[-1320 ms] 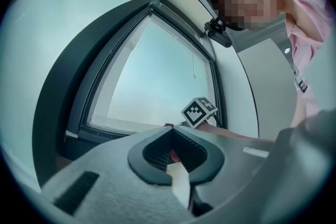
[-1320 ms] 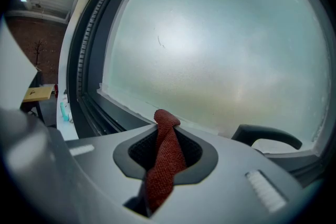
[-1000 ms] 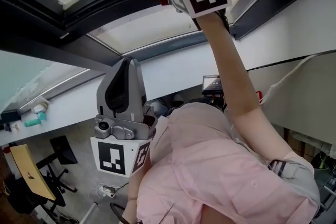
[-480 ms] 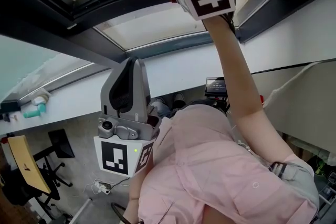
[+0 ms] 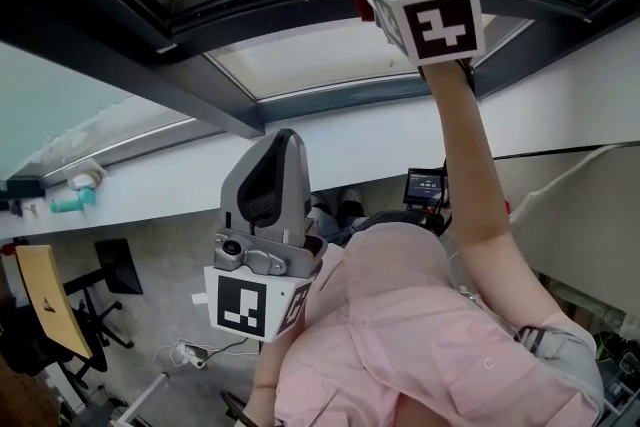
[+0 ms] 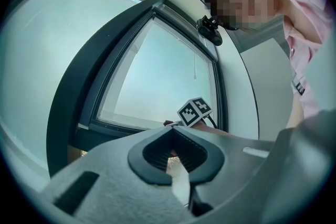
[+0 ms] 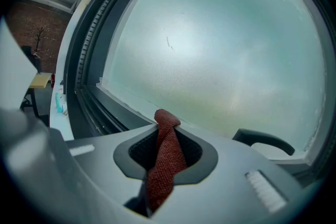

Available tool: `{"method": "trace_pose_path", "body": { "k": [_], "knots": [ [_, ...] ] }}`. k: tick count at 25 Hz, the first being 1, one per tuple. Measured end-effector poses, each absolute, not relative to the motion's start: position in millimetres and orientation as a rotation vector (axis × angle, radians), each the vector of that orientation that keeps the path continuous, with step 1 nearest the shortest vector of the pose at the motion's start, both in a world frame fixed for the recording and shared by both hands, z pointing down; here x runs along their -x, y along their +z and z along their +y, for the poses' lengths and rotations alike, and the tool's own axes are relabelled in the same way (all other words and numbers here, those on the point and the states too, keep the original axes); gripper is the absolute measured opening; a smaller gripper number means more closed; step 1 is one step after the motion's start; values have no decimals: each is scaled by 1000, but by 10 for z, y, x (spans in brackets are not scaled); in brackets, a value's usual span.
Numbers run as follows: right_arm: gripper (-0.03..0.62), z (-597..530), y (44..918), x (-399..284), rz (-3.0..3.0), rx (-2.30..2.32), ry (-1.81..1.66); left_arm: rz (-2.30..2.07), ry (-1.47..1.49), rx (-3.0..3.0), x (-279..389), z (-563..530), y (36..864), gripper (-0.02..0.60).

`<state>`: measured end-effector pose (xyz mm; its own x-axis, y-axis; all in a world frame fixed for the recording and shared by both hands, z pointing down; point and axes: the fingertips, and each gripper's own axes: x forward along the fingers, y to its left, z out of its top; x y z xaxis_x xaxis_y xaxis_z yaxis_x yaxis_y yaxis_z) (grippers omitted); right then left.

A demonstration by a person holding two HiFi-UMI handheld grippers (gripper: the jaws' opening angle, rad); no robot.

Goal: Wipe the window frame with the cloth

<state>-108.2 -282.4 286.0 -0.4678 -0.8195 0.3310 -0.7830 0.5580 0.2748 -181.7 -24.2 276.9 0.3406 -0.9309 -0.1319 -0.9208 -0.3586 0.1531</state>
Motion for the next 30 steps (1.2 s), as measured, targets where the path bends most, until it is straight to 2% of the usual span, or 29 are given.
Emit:
{"method": "trace_pose_path", "body": {
  "k": [15,21,30],
  "knots": [
    [58,-2831,2853,1062,-2429,-1339,-79,-1734,-290,-2488,1842,-238,2891,0],
    [66,-2701,2693,1071,-2439,-1377,-213,-1713,-293,-2510,1787,-249,2826,0],
    [66,-2394,2493,1240,-2634,-1363,-117,-1691,-329,-2518,1908,-228,2760,0]
  ]
}}
